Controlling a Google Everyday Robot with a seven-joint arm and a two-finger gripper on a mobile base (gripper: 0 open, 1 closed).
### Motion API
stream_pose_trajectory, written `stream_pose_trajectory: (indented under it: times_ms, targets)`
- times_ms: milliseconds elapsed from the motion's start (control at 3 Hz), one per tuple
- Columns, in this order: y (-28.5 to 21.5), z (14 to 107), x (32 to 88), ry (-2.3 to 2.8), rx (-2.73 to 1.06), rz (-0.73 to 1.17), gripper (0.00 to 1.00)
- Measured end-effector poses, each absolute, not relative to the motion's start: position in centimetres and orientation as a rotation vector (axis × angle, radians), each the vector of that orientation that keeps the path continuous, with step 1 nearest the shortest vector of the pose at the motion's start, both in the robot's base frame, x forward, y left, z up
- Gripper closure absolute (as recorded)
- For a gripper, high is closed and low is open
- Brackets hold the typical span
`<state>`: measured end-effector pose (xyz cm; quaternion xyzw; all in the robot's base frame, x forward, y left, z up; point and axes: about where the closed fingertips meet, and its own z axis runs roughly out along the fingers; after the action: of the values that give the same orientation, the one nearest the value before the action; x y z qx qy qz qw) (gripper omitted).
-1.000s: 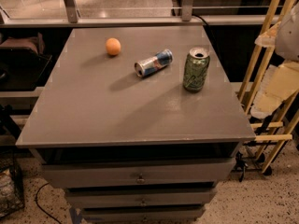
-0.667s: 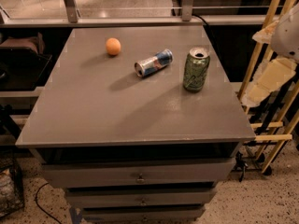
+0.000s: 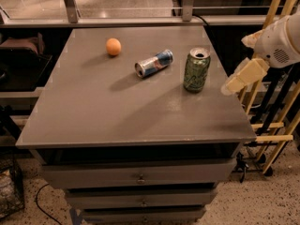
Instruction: Knock green can over
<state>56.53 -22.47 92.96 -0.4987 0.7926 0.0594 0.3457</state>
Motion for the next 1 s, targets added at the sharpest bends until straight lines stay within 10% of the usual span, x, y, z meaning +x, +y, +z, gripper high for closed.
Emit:
stream_pose_trajectory:
  times_ms: [1000]
  targets:
    - [-21.0, 88.0, 61.1, 1.936, -1.143, 0.359, 0.0]
